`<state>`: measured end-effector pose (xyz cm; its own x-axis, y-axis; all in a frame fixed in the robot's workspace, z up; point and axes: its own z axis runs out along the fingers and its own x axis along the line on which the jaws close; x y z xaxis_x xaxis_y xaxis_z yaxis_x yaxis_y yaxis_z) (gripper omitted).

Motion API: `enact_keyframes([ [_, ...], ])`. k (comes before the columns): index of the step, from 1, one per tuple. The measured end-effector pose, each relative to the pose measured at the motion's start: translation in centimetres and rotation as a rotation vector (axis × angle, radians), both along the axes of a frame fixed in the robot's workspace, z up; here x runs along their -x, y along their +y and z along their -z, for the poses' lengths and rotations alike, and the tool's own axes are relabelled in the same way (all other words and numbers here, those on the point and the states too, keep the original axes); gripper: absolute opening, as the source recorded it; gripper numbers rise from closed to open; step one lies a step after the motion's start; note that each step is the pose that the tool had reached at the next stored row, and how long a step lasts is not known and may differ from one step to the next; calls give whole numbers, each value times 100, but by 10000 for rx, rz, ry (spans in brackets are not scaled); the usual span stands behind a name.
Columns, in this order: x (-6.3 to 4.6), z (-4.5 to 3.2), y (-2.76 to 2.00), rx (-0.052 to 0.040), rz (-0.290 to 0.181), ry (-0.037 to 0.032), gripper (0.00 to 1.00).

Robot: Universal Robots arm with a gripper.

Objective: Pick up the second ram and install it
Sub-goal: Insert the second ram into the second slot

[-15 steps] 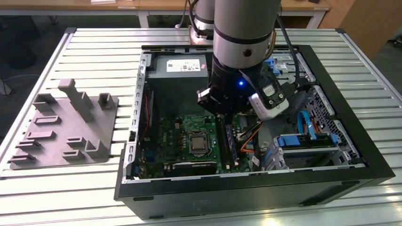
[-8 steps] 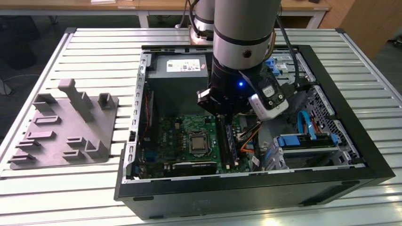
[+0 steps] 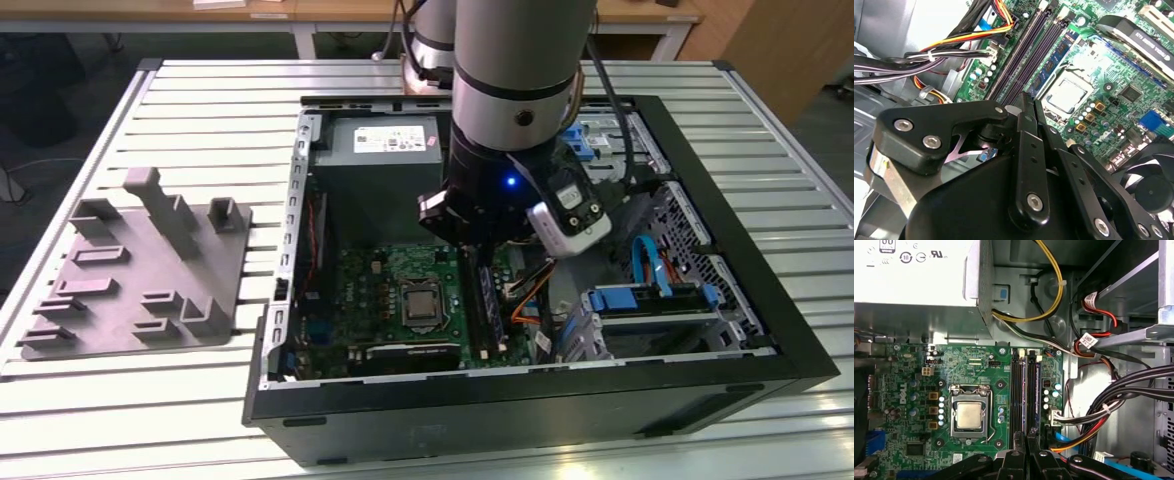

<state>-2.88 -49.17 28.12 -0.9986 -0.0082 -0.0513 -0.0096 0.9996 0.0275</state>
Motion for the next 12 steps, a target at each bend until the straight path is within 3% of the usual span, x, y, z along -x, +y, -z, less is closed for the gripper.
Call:
enact_keyframes([
  [12,0,92,0,1,0,0,13],
])
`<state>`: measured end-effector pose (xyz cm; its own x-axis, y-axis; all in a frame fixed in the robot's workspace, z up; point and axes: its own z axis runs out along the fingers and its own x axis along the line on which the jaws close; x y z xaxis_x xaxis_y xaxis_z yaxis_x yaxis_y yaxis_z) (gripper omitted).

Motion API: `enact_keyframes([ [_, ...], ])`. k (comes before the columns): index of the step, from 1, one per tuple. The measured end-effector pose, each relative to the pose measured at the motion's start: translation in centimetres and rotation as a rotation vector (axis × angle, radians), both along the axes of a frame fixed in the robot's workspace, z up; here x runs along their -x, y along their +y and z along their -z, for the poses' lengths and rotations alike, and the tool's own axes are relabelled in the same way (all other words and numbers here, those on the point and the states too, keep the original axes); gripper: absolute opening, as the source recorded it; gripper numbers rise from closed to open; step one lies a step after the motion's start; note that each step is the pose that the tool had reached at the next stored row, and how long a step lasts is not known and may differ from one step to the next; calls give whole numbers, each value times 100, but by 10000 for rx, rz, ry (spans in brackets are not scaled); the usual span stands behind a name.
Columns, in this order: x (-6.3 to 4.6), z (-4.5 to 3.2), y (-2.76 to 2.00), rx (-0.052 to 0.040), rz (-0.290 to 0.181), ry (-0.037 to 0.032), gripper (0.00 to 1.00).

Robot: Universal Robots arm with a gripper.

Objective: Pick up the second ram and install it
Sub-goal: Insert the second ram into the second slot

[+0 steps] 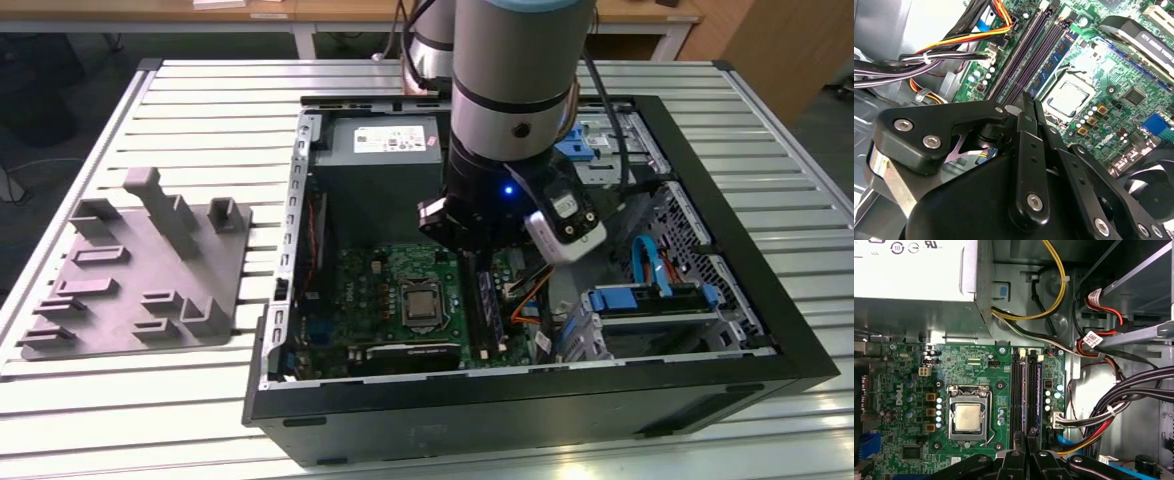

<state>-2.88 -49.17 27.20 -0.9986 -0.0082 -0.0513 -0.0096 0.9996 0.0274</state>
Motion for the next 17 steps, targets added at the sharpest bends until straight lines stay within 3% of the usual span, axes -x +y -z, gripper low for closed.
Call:
enact_keyframes([
  [17,0,64,0,1,0,0,13],
])
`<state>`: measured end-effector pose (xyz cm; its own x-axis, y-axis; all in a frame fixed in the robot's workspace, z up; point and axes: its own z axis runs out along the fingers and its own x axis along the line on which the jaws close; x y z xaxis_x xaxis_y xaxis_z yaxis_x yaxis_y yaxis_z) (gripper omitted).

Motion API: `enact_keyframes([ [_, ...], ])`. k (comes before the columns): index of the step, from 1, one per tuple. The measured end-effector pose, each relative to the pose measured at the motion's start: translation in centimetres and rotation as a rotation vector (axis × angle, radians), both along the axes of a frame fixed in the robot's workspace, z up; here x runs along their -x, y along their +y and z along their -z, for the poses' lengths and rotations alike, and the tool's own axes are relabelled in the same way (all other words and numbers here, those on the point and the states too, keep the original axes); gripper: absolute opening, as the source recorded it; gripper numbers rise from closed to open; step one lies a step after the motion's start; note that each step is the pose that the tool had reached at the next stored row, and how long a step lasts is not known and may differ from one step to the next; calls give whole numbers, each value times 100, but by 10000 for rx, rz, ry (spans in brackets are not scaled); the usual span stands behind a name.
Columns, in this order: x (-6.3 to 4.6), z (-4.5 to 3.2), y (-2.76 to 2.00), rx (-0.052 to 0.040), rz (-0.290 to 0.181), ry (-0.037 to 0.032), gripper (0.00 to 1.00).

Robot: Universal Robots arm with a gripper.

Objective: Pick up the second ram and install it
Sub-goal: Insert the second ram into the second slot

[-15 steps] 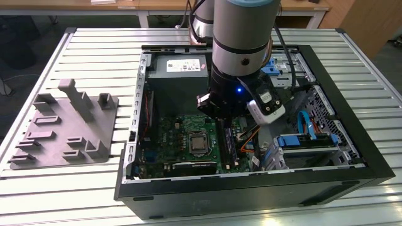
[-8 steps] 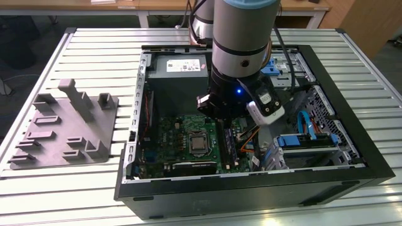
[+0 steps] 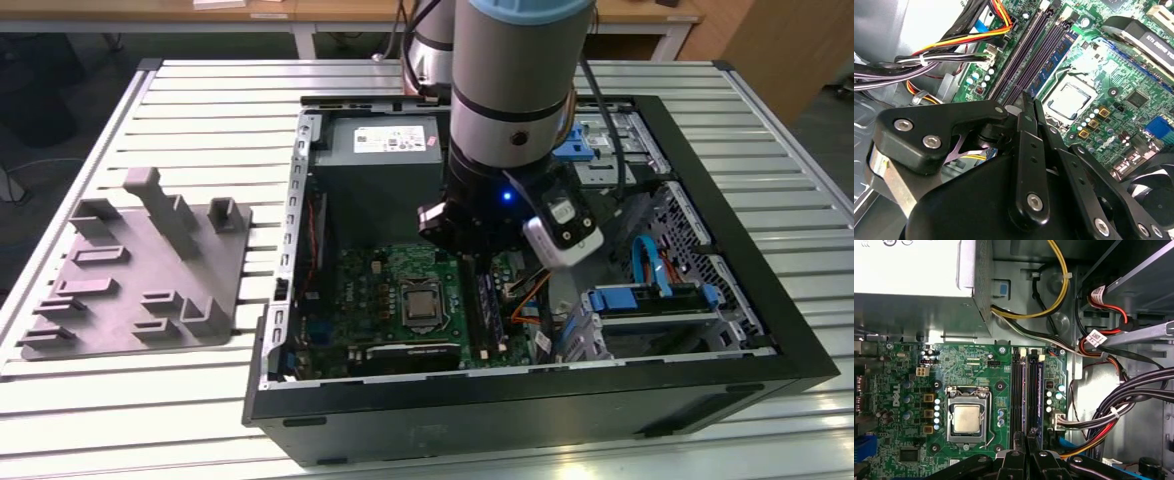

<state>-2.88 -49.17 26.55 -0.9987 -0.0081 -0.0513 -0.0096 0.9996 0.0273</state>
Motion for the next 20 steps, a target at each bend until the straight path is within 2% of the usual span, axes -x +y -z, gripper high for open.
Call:
enact_keyframes([
  [20,0,55,0,-1,0,0,13],
])
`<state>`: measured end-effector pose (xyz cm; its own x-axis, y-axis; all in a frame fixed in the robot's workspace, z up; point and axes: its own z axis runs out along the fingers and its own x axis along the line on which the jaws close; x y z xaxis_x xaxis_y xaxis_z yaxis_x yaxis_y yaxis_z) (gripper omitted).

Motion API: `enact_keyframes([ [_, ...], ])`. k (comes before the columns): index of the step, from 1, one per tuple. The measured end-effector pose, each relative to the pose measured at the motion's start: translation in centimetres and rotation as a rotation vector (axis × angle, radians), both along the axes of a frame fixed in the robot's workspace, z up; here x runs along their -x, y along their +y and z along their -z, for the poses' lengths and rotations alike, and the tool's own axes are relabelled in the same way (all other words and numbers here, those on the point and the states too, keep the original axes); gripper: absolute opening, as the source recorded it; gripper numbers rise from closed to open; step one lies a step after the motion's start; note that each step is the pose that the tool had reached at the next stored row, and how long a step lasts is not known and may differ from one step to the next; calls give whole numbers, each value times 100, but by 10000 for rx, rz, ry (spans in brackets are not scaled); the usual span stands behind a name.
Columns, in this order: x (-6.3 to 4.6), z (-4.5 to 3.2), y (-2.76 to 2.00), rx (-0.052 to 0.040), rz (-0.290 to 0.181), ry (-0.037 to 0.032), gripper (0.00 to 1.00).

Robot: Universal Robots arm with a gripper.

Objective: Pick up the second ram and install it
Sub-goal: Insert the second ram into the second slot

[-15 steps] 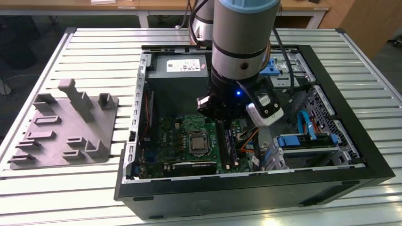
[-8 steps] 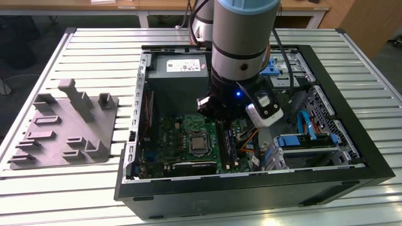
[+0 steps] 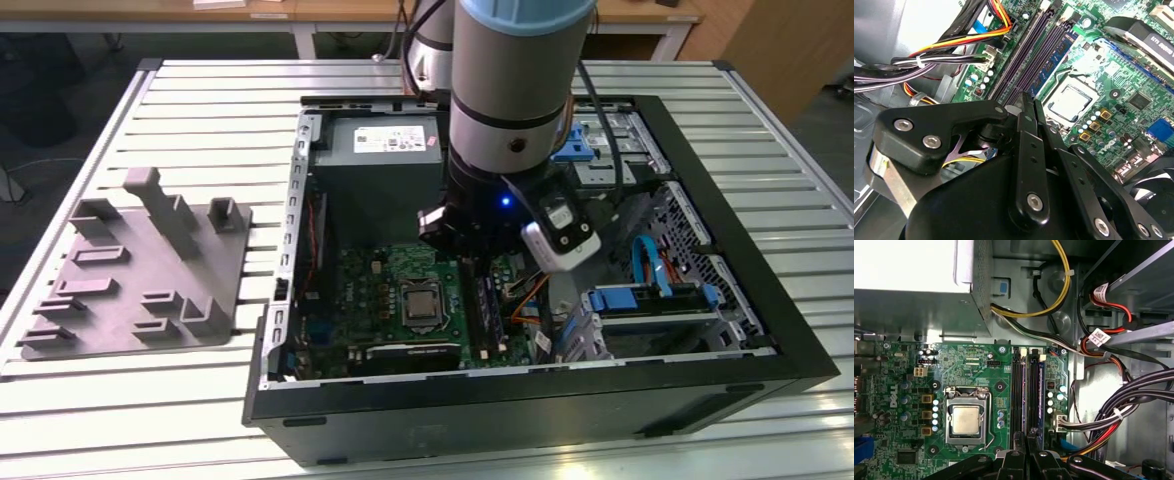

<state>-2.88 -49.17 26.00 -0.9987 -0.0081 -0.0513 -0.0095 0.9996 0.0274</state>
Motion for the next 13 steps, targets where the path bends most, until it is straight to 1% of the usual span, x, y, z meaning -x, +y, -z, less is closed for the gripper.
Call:
enact_keyframes([
  [7,0,33,0,0,-1,0,13],
  [13,-1,89,0,1,1,0,13],
])
